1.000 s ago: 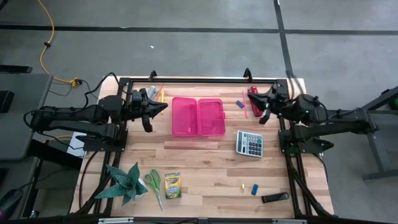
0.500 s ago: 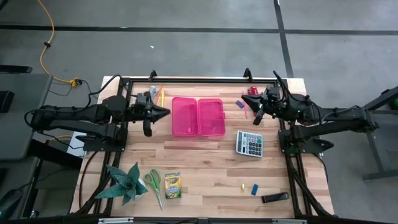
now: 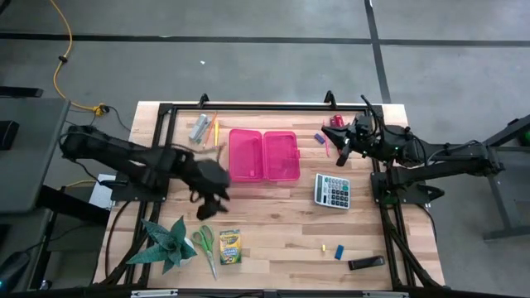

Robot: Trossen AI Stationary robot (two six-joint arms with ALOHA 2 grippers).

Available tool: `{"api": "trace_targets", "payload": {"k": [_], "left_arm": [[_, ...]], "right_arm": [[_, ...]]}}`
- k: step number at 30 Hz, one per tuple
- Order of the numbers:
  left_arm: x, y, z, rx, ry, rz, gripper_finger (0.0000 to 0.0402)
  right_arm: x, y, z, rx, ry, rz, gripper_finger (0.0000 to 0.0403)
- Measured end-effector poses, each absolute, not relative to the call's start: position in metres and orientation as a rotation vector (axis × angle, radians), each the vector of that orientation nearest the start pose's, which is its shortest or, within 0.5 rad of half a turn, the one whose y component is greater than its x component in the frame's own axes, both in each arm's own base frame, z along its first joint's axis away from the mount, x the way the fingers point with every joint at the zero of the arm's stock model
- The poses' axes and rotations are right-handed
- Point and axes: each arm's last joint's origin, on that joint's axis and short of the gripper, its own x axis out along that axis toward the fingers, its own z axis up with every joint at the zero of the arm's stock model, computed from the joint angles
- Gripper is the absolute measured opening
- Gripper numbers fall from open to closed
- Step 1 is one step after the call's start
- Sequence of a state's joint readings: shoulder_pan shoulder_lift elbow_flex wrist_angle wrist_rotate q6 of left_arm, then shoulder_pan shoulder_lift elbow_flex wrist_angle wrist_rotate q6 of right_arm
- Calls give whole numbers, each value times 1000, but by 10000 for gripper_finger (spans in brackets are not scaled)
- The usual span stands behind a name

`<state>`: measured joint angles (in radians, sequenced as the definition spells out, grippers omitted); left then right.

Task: Pack school essentials
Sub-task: Put the crayon box into the pink pencil box

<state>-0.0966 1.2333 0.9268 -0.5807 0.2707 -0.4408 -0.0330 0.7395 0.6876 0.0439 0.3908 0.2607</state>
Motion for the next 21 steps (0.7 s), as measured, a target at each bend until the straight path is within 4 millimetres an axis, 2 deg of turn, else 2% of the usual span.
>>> {"api": "trace_targets", "payload": {"k": [4,10,16,21], "left_arm": [[256,-51,238,-522,1084,-189,221],[272,-70,197,-511,1245,-165,214],[288,-80,164,-493,1298,-166,214],[293,-82,148,-494,1334,-149,214]], "right_arm": [[167,-17,324,249,-12,-427,0],[166,-17,320,240,36,-433,0],[166,-17,316,233,72,-437,0],[166,-17,315,230,85,-439,0]]}}
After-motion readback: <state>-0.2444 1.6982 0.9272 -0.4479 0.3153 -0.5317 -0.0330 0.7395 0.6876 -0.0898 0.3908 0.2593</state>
